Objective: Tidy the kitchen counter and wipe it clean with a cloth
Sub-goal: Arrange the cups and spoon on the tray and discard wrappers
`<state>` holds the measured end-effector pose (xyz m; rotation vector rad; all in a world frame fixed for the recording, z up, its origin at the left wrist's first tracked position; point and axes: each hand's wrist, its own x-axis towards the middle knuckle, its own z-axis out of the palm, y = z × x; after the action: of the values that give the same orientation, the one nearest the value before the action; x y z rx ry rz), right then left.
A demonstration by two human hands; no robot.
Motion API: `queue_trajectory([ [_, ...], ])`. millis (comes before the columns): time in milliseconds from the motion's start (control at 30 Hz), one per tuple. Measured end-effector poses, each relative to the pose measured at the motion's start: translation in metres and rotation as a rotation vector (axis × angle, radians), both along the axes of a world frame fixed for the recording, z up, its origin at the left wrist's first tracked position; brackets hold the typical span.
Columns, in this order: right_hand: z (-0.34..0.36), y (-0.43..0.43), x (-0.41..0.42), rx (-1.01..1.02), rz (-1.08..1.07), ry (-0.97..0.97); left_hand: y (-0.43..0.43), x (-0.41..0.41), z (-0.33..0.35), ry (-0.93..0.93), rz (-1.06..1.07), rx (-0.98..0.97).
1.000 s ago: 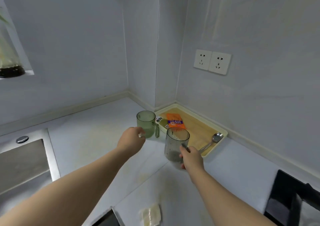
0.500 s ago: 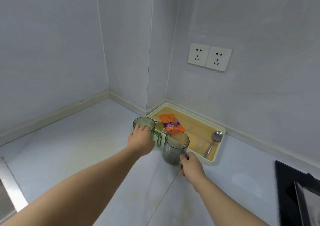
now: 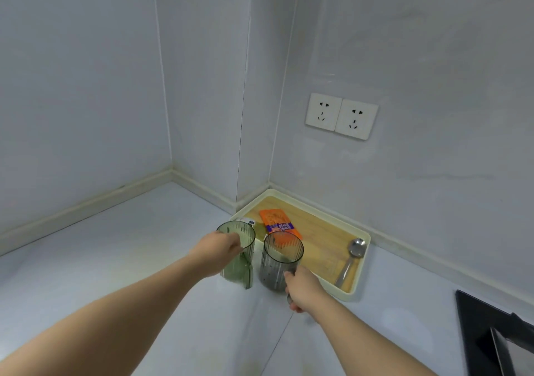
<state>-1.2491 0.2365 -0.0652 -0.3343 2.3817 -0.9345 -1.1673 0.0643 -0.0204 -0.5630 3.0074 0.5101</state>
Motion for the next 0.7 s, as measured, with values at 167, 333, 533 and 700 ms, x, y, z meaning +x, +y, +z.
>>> queue_trajectory([
  [167, 0.001, -0.014, -0.002, -0.026, 0.007, -0.085, -0.01, 0.002, 0.003, -0.012, -0.063, 0.12],
  [333, 0.004, -0.011, -0.001, -0.077, 0.043, -0.104, -0.007, -0.004, 0.004, 0.054, 0.028, 0.235],
  [533, 0.013, -0.002, 0.0, -0.078, 0.082, -0.105, 0.018, -0.018, 0.008, -0.022, -0.037, 0.027],
  [700, 0.026, 0.015, -0.005, -0.118, 0.006, -0.033, 0.035, -0.032, 0.007, -0.24, -0.069, -0.088],
])
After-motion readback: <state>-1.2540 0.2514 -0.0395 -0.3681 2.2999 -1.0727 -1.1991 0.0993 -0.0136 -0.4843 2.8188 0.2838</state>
